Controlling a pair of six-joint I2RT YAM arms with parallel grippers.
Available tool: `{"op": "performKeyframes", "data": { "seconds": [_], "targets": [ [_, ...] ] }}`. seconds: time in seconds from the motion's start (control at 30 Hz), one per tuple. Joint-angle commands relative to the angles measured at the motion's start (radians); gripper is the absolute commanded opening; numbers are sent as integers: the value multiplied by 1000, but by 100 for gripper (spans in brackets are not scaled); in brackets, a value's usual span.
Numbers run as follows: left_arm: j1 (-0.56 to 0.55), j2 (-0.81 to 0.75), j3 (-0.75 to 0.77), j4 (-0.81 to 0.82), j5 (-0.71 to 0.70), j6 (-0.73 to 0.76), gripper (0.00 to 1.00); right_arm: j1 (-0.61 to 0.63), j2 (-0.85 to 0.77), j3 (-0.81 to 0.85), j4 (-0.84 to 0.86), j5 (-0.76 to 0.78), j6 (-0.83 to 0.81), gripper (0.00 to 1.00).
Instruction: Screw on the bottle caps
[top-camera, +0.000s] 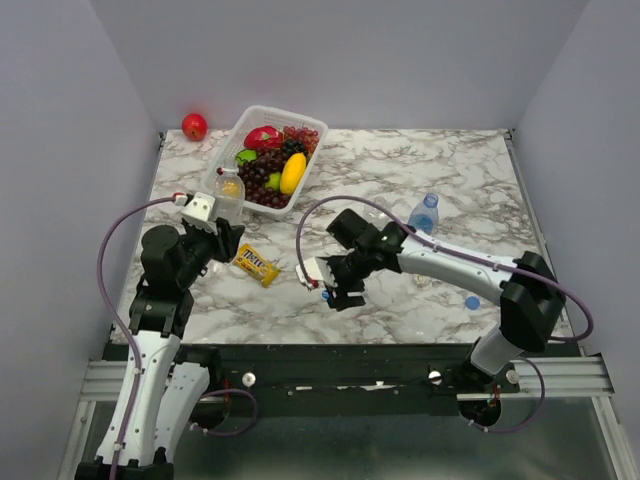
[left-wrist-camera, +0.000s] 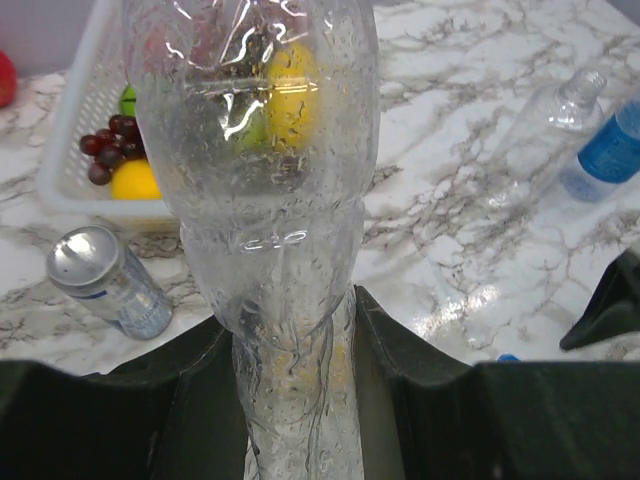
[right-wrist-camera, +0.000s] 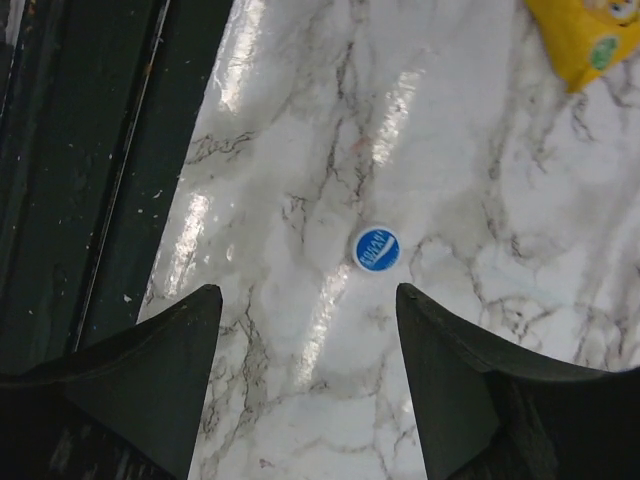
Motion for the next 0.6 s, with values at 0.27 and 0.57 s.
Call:
{"op": "performKeyframes", "data": {
  "seconds": [0.27, 0.57],
  "targets": [
    [59, -84, 108, -67, 48, -50, 13, 48, 208, 30, 137, 97, -133, 73],
    [68, -72, 108, -25, 80, -86, 10, 50, 239, 12, 200, 162, -103, 61]
  ]
}}
